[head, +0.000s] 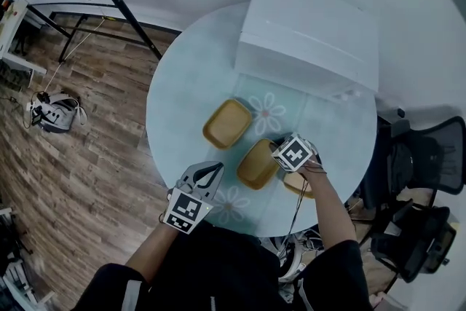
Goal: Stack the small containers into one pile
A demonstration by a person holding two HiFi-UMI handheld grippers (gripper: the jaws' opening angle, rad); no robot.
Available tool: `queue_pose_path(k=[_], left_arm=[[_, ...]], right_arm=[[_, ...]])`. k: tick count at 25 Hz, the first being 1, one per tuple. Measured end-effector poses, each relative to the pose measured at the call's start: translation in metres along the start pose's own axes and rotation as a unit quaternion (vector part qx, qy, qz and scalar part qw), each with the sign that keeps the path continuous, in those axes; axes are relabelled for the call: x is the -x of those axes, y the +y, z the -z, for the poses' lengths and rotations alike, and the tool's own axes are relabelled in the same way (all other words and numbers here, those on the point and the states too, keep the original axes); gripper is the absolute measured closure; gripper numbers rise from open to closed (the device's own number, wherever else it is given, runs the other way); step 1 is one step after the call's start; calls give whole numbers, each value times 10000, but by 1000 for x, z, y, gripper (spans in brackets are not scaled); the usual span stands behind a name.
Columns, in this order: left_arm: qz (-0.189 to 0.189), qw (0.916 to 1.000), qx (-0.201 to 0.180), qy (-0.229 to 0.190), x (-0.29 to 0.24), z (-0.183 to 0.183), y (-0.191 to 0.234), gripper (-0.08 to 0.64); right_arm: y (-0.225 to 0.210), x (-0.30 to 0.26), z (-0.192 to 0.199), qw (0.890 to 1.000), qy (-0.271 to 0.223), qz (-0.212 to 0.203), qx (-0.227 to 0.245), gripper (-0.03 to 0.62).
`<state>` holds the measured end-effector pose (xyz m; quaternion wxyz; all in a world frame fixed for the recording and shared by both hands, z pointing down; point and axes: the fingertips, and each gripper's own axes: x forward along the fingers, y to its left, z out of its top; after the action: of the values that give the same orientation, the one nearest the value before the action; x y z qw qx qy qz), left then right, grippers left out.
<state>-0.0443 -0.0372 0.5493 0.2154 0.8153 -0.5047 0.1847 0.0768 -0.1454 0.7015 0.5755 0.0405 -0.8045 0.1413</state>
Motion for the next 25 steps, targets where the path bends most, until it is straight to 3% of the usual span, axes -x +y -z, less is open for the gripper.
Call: queue_pose_path(k=[5,11,15,19,25], left_arm=[[178,9998,-110,-23,-3,-4,-6,546],[447,9986,-265,-31,-9,-9,-16,546],[669,9970,-378,-40,-14,-11,-22,546],[875,9950,-477,-40,-16,-12,-32,546],[1115,9921,-581,22,-16,-8,-43,546]], right_arm=[[-6,20,6,9979,-241,115,-585,561],[-6,41,16,9946,-364,289,-924,561],[-9,56,28,9875,-470,446,-1436,561],[-14,72,50,9718,-652,559,-2195,561],[-19,92,92,9298,-962,758,-3470,561]])
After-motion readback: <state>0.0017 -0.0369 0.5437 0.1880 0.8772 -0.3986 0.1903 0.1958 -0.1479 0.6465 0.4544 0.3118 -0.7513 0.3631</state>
